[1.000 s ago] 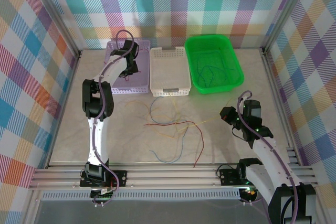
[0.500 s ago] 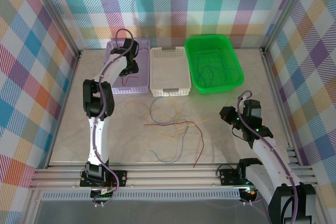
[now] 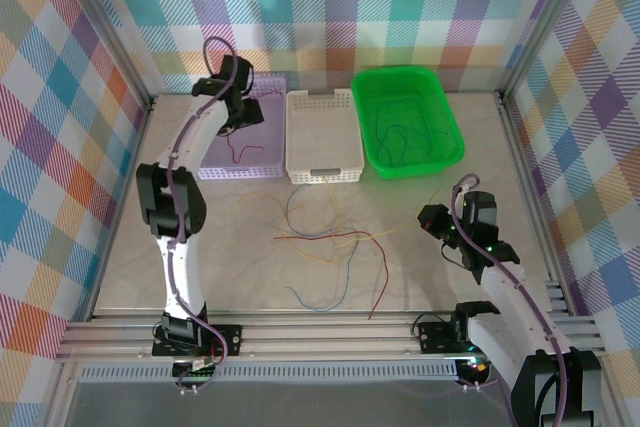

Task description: Untangle the cables

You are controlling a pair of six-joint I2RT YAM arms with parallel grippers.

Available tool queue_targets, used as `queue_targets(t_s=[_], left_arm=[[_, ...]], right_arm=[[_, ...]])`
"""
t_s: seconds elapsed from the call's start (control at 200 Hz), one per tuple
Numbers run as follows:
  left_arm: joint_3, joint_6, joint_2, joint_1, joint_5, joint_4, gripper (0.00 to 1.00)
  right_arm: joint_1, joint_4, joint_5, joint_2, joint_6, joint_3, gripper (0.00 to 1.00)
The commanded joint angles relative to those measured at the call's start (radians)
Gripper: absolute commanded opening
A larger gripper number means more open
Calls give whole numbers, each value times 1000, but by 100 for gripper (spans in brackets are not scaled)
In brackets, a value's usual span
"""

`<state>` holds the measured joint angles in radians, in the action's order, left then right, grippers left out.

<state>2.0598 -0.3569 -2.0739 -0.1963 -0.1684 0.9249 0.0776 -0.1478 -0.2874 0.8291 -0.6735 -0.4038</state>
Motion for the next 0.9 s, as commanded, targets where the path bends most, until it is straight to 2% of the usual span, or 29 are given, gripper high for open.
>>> queue_targets(t_s=[0.0,0.22,0.35,0.44,0.56,0.7,0.725,0.895], left_arm=[[-76,-55,157,-26,119,27,73],[-370,-96,428,-184,141,-35,75],[-553,-103,597,-266,109,-81,76],[-681,-105,717,-272,101,-104,78],[-832,-66,871,-272,71,-124,88],[-958,-45,1009,-272,43,-130,95],[-983,-44,1035,-271,22,-134,100],[-1130,-42,1194,-269,-105,-187,100]], right_arm=[[-2,69,-47,-10,-13,19,0],[-4,224,-239,15,-56,22,0],[-3,178,-268,5,-43,-26,0],[-3,105,-235,-40,-13,-55,0],[-3,17,-195,-98,8,-98,0],[-4,-73,-173,-145,13,-171,0],[-3,-87,-173,-149,12,-185,0],[-3,-191,-169,-162,20,-284,0]])
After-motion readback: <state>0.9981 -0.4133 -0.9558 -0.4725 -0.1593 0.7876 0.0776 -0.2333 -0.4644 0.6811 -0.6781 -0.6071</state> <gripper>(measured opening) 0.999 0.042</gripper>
